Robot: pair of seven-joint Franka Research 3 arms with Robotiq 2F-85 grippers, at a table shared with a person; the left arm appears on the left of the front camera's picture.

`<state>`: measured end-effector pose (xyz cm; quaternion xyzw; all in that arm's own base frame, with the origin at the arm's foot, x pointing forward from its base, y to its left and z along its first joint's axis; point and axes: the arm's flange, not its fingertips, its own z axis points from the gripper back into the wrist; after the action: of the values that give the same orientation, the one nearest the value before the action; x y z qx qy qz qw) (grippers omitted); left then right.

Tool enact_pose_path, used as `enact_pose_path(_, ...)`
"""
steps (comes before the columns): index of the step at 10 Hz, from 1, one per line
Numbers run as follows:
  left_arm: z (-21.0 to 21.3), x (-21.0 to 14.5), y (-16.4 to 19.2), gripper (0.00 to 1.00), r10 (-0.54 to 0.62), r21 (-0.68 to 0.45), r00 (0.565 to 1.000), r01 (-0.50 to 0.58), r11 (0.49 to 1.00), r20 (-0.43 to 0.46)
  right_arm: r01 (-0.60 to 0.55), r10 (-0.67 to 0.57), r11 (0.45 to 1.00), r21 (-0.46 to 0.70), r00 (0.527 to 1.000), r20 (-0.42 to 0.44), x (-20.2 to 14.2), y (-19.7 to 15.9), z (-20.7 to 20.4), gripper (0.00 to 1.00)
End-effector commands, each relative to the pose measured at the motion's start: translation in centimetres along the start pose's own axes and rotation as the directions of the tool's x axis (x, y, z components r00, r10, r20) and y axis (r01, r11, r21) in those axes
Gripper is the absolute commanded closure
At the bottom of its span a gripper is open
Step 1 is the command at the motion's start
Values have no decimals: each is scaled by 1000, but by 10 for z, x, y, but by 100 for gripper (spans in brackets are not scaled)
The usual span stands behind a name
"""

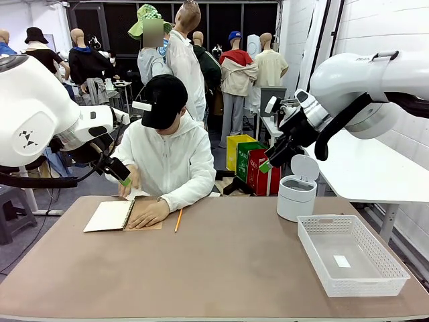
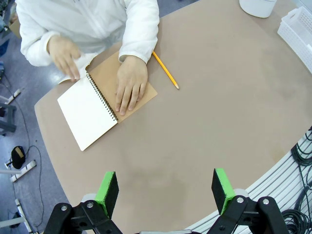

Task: Sort the paper based on its condition.
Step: If a person hands you a paper, place it in the Organizing basket , and if it's crumpled, put it in the Trash can.

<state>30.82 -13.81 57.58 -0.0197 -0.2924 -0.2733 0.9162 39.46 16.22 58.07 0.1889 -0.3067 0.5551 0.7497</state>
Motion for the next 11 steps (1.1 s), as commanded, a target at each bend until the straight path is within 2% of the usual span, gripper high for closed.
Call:
enact_pose_path(1, 0, -1, 1, 0, 1, -1, 1000, -1, 1000, 0, 0, 0, 1000, -2, 1000, -1, 0, 0, 0, 0)
enact_pose_path(11, 0, -1, 1, 0, 1, -1, 1000, -1, 1000, 0, 0, 0, 1000, -2, 1000, -1, 0, 0, 0, 0)
